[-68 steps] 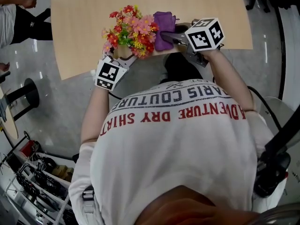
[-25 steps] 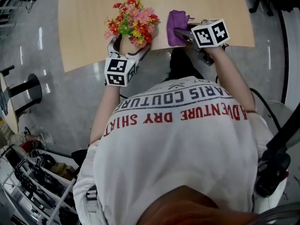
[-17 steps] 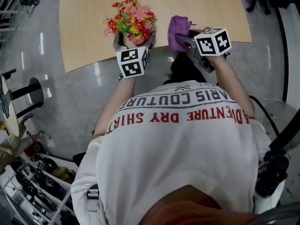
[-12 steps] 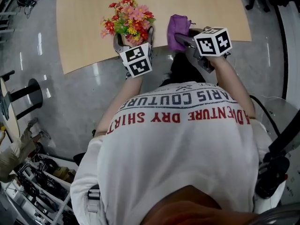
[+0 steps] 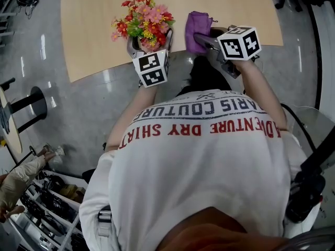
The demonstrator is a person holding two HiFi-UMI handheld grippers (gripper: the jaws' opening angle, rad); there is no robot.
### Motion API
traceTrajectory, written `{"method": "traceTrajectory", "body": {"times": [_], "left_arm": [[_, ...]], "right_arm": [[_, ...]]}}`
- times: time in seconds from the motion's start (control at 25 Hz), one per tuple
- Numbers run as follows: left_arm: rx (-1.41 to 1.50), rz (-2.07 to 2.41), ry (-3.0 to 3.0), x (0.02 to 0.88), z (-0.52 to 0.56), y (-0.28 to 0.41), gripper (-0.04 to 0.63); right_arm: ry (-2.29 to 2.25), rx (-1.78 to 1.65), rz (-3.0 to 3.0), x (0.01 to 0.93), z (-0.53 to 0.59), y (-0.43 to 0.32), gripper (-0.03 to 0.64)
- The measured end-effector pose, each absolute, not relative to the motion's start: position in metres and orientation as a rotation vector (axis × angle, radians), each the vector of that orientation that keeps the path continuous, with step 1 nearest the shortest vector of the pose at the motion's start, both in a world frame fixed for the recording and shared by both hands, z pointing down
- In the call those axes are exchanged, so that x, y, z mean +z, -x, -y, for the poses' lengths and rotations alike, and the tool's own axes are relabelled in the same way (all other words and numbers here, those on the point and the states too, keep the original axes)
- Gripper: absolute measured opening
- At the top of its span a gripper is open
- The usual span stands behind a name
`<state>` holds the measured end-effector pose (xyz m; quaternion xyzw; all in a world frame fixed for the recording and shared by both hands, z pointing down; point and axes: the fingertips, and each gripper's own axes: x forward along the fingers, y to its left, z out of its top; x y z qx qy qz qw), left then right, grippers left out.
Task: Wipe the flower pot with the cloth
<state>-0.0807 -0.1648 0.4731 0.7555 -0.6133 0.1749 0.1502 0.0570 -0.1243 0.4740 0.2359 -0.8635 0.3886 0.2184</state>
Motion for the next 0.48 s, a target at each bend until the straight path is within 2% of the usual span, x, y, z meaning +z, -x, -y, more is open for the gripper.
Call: {"method": "traceTrajectory", "body": {"times": [0.48], "left_arm": [[0.563,1.241,-2.596,0.475,0.162,0.081,0.509]], "right_arm": [[-0.442,1.089,2.454,0.468,0.148,-0.030,0.054]]}}
